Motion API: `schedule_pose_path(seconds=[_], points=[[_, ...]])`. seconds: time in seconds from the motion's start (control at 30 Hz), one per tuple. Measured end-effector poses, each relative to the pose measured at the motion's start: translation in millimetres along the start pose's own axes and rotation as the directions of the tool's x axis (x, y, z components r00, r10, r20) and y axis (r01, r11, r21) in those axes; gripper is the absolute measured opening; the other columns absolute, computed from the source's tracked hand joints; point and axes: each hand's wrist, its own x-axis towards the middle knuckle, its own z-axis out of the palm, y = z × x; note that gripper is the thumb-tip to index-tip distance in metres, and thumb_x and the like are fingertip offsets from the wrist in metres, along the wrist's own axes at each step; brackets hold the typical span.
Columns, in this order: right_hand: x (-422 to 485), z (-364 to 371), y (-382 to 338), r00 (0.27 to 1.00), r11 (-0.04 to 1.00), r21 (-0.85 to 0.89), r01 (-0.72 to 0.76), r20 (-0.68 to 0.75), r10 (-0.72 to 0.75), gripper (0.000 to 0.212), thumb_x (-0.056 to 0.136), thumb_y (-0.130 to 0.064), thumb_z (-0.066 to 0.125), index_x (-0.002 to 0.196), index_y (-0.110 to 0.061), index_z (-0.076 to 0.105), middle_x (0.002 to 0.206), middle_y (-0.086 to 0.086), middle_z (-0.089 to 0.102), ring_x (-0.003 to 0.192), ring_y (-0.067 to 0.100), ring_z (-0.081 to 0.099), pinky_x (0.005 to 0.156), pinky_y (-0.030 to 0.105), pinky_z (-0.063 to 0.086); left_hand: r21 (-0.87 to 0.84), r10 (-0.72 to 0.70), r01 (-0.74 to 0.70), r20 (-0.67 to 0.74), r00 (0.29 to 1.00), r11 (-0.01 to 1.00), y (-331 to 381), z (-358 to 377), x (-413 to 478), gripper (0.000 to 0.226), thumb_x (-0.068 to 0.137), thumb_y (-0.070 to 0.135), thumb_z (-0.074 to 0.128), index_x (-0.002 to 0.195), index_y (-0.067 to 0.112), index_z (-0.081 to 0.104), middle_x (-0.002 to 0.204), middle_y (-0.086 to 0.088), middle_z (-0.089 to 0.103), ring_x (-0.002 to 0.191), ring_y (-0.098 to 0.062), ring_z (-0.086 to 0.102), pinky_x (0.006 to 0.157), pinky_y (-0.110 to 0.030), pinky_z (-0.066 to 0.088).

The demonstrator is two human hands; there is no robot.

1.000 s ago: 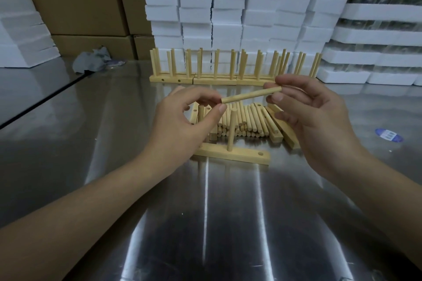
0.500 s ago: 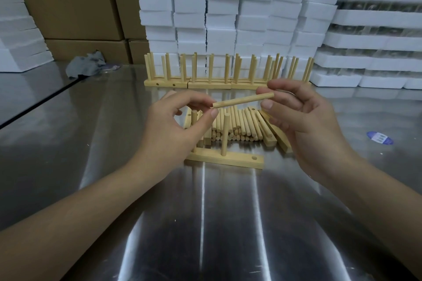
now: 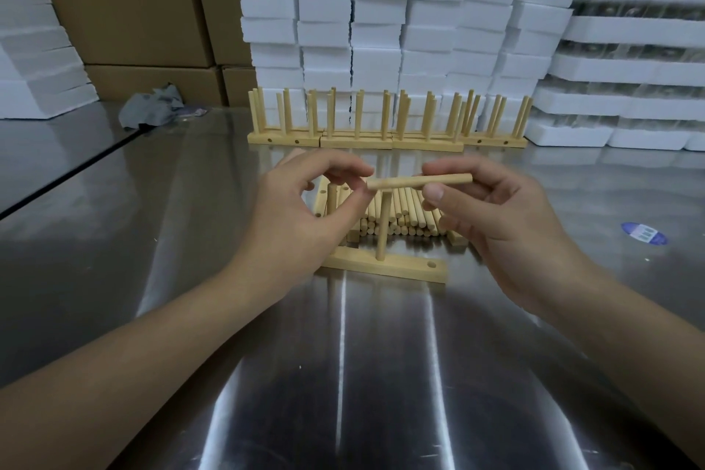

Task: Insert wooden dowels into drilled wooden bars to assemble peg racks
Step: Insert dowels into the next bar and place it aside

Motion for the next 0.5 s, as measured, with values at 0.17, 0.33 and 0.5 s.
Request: schedule_pose_path(seconds=[0.17,0.33,0.5], points=[[0.1,-2.5,3.0,1.000,1.000,-0.020,-0.012,0.003,0.013,0.035,0.074,-0.036,0.088,0.107,-0.025,0.082,0.098,0.005,0.081,0.089,0.015,0.075,0.076,0.028,0.057,0.002,0.041,-0.041,0.023,0.999,0.999,1.6,-1.1,0.9,0.018,0.090,0.020,0.083,0.108,0.023,0.080,0.098,0.012,0.076,0.101,-0.016,0.065,0.083,-0.015,0.041],[0.7,-5.7,4.2,1.000,1.000,-0.028,0.000,-0.023,0.000,0.037,0.073,-0.039,0.089,0.107,-0.025,0.082,0.096,0.004,0.081,0.083,0.011,0.073,0.065,0.017,0.053,-0.002,0.053,-0.053,0.033,0.998,0.999,2.3,-0.1,1.4,0.020,0.089,0.031,0.081,0.108,0.023,0.080,0.097,0.013,0.075,0.100,-0.017,0.065,0.082,-0.015,0.041],[6.9,-9.3,8.2,0.993,0.973,0.202,-0.111,-0.023,0.118,0.031,0.074,-0.031,0.091,0.104,-0.028,0.083,0.103,-0.001,0.077,0.080,0.007,0.066,0.061,0.020,0.051,-0.074,0.019,-0.017,0.019,1.000,0.997,1.3,-0.3,1.7,0.011,0.092,0.026,0.081,0.100,0.033,0.079,0.093,0.015,0.076,0.102,-0.020,0.066,0.082,-0.024,0.046]])
